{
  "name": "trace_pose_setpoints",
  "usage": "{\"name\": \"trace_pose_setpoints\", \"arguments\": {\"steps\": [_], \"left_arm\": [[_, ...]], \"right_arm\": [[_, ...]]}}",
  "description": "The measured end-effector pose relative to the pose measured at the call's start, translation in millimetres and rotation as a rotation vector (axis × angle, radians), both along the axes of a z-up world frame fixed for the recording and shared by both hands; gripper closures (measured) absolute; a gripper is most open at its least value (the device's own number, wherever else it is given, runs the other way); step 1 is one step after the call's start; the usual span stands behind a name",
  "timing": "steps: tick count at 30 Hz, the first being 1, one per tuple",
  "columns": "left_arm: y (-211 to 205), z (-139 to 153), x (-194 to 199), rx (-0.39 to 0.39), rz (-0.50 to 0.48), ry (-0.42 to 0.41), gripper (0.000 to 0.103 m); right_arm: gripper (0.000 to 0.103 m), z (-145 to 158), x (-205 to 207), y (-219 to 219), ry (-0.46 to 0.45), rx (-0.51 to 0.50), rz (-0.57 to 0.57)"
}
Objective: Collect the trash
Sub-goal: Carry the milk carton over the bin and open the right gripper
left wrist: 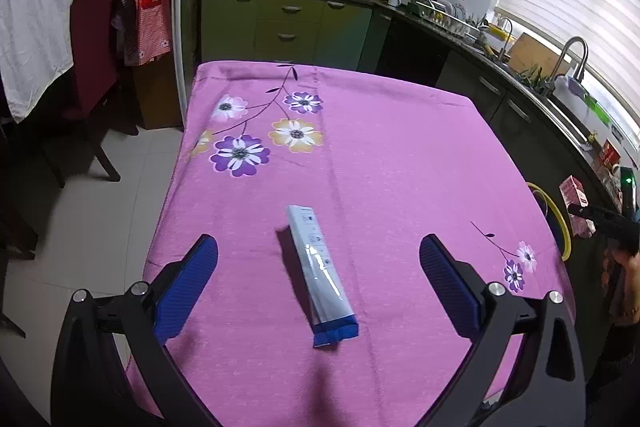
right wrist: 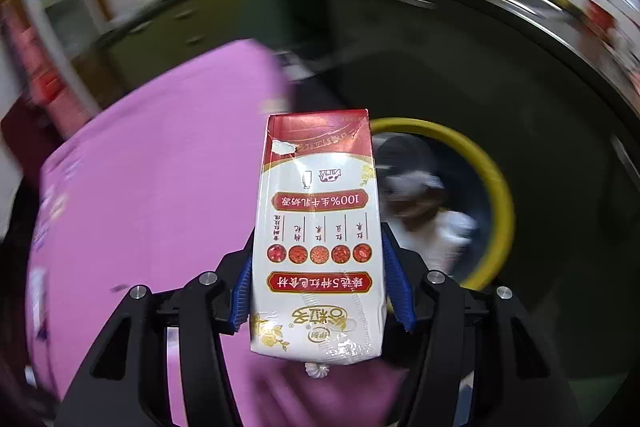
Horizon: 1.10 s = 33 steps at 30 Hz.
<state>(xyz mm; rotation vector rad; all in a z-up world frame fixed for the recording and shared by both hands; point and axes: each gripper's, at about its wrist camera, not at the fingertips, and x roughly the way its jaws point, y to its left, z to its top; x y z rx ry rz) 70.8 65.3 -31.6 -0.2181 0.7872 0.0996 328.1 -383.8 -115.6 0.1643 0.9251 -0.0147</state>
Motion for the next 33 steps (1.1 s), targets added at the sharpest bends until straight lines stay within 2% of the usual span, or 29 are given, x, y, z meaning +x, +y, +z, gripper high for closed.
{"name": "trace_pose_setpoints", "arguments": {"steps": [3, 6, 8, 10, 15, 17, 22, 29, 33], "left_arm": [[-4.6, 0.2, 1.9, 0.005, -0.007, 0.003, 0.007], [-7.1, -2.0, 4.3, 0.005, -0.012, 0.013, 0.007], [-8.3, -5.3, 5.8, 0.002, -0.016, 0.024, 0.007], [-10.4, -8.2, 7.8, 0.002, -0.021, 0.038, 0.007], [-14.5, -16.9, 16.3, 0.004, -0.032, 0.06, 0.007], [-14.7, -21.9, 20.8, 0.002, -0.032, 0.072, 0.007], [-16.0, -37.8, 37.3, 0.021, -0.025, 0.115, 0.007], [-9.3, -66.7, 61.0, 0.02, 0.022, 0.202, 0.007], [-8.3, -72.3, 63.2, 0.031, 0.036, 0.213, 0.007]], "right_arm": [[0.048, -22.4, 22.5, -38.7, 0.052, -0.031, -0.102], [0.047, -43.8, 41.5, -58.9, 0.079, -0.053, -0.16], [0.04, -54.9, 49.2, -69.0, 0.092, -0.062, -0.193], [0.04, -56.7, 45.9, -73.2, 0.081, -0.062, -0.21], [0.037, -33.4, 19.4, -66.6, 0.001, -0.019, -0.187], [0.033, -18.7, 2.4, -54.4, -0.04, -0.008, -0.166], [0.032, 10.8, -26.9, -25.9, -0.115, 0.004, -0.111], [0.032, 24.5, -37.2, 7.2, -0.137, 0.021, -0.018], [0.031, 27.4, -38.2, 21.1, -0.136, 0.027, 0.014]]}}
